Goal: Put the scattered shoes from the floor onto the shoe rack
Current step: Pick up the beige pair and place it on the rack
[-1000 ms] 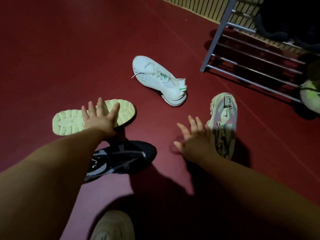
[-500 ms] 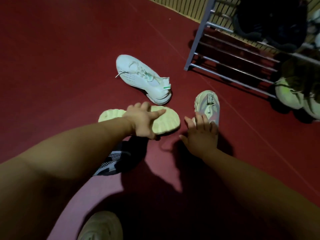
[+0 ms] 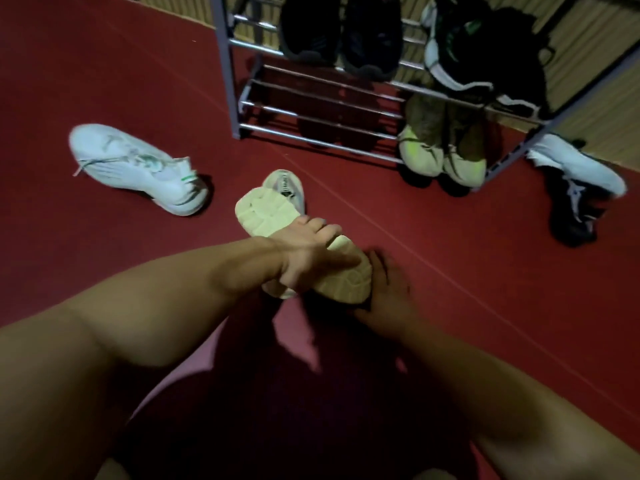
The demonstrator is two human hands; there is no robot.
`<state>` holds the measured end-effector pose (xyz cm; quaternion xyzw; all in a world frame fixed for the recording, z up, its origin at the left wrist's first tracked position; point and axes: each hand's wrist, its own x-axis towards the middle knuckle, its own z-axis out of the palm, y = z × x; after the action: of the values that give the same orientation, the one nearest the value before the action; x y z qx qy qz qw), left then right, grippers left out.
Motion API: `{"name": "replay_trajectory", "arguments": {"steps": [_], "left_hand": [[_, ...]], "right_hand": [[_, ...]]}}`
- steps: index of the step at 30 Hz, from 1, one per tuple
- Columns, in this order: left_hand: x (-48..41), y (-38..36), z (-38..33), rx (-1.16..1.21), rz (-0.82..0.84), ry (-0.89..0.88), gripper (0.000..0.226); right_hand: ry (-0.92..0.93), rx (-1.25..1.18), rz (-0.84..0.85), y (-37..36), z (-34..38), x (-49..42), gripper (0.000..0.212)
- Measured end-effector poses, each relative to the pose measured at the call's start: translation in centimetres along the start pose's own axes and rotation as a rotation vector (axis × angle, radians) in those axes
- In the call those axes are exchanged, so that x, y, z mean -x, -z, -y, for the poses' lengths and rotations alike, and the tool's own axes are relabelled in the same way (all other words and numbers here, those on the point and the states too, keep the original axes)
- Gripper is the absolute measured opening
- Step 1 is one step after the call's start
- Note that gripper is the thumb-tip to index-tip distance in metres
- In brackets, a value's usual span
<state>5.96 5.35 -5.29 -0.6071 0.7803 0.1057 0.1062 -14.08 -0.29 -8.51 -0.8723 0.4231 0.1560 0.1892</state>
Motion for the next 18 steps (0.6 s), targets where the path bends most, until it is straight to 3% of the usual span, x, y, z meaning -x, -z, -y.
{"name": "replay_trajectory", "arguments": {"steps": [3,5,6,10,14,18], "left_hand": [[-1.8,-0.2,-0.8,0.133,-0.096,-0.032,0.101],[-2.3,-1.4,-0.9,0.168,-0.319,0.056,0.097],[-2.2,-1.7,-0.6,0.174,-0.349,0.159,0.102],[-0.6,-2.9,0.5,0.297,-0.207,0.533,0.125],[0.0,-3.6,0.5,0.318,-0.311,0.687,0.121],[0.5,-4.0,0.1,0.543,-0.417,0.882,0.113]], "right_hand": [[-0.057,0.012,0.058,0.1,-1.7,0.6,0.105],[-0.029,0.023,0.091,0.1,-2.2,0.5,0.098],[-0.008,0.009,0.114,-0.1,-2.2,0.2,0.096],[-0.016,-0.107,0.127,-0.4,-0.8,-0.9,0.094],[-0.008,-0.02,-0.015,0.3,0.9,-2.4,0.096],[0.086,0.068,0.031,1.0,1.5,-4.1,0.096]]}}
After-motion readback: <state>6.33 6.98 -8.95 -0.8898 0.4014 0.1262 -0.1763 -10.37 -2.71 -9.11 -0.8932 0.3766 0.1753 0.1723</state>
